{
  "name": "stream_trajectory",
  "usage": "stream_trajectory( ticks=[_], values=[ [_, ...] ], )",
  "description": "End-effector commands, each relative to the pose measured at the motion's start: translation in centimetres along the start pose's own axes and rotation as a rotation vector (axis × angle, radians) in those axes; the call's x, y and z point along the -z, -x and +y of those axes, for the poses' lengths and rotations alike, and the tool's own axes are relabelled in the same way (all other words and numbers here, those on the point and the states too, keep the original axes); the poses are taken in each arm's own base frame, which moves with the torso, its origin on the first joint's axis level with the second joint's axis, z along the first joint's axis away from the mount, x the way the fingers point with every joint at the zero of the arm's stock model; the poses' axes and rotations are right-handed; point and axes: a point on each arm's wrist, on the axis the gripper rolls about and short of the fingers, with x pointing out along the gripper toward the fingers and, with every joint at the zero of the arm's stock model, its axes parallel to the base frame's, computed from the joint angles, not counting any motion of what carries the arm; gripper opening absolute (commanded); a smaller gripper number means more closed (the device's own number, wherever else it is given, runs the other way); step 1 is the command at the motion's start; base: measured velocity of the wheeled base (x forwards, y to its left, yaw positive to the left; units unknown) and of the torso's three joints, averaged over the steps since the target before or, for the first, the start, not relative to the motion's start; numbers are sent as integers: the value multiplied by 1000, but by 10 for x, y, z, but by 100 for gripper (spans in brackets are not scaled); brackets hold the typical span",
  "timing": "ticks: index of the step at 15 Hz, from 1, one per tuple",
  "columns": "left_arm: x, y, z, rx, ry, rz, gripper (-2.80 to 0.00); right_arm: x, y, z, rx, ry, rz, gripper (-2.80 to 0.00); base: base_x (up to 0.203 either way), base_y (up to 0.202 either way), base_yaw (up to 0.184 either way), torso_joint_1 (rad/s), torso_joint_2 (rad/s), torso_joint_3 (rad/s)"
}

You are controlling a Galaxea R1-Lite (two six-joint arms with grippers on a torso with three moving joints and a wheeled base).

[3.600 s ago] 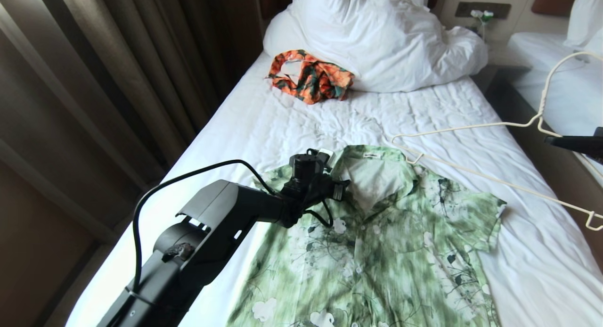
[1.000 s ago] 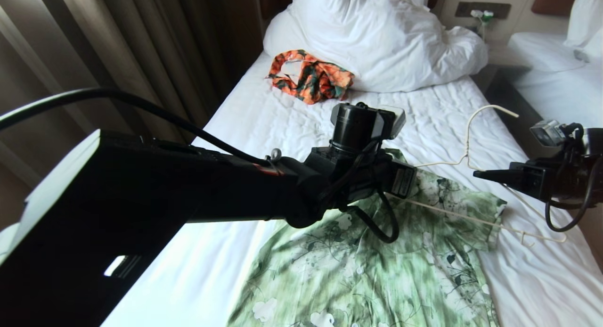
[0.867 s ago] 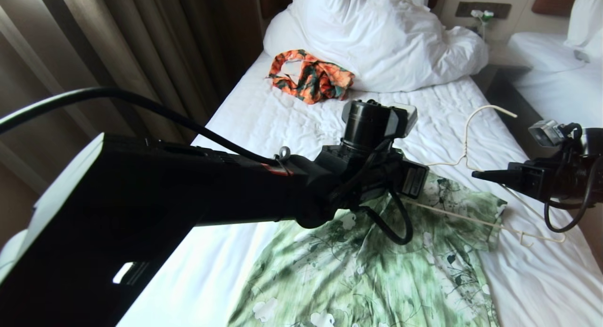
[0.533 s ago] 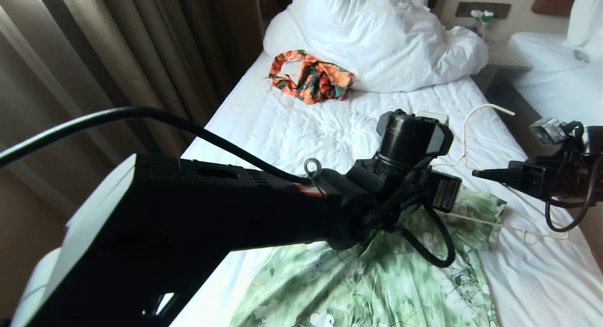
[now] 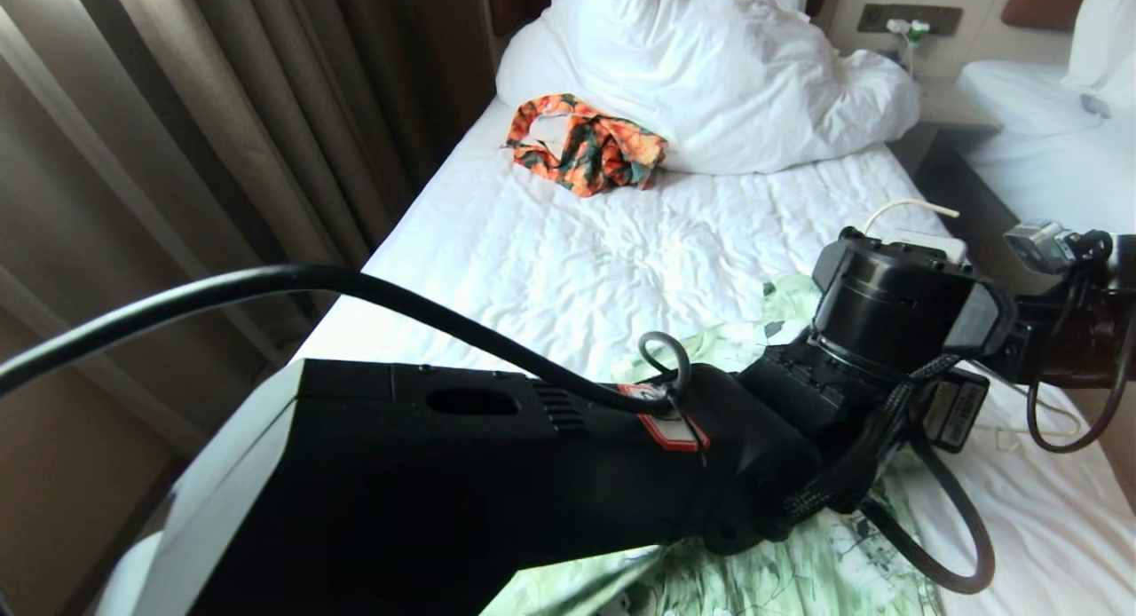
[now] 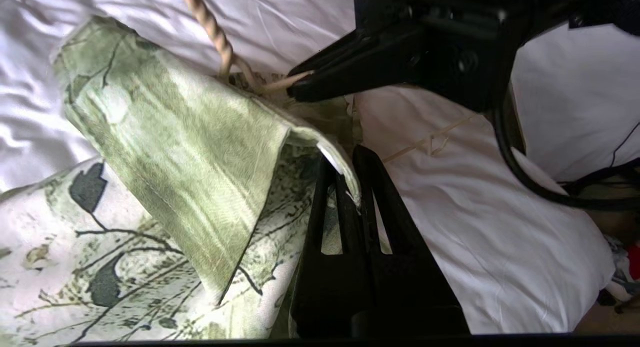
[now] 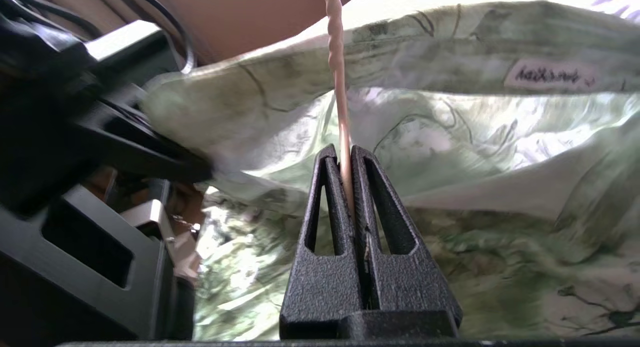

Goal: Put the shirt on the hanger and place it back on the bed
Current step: Hook one side of the shirt onto the hanger

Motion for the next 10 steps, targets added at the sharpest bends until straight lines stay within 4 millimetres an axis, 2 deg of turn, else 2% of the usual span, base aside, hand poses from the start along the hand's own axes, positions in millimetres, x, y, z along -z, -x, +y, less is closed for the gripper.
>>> stream_trajectory(
  ticks=[1,10],
  values=[
    [-6,5,-11,9,1,-18,-280,4,-4,2,-19,11,0,-280,0,0,0,0,0,0],
    [39,-14,-36,8,-28,64,-280,10,-14,5,-48,39,4,-280,0,0,0,0,0,0]
  ],
)
